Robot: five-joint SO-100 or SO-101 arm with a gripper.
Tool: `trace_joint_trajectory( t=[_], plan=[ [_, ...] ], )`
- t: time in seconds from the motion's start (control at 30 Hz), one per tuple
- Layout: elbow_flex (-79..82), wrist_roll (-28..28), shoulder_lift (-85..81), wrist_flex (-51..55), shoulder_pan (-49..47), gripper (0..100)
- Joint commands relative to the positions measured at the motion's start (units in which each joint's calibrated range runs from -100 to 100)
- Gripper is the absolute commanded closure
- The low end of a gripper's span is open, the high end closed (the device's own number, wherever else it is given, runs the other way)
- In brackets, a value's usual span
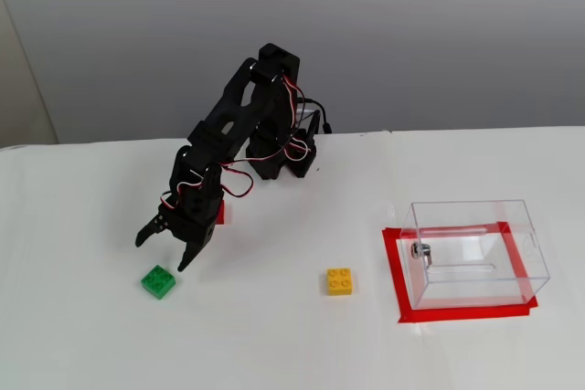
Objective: Pick the green lego brick and place it into the transparent box
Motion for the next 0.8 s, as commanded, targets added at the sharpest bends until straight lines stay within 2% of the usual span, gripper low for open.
trace_joint_trajectory(
  t=[0.0, 0.5, 0.77],
  plan=[
    [-2.7, -0.1, 0.1, -0.7, -1.7, 65],
    [-2.7, -0.4, 8.8, -12.9, -1.7, 65],
    [-2.7, -0.3, 11.9, -13.6, -0.7, 65]
  ],
)
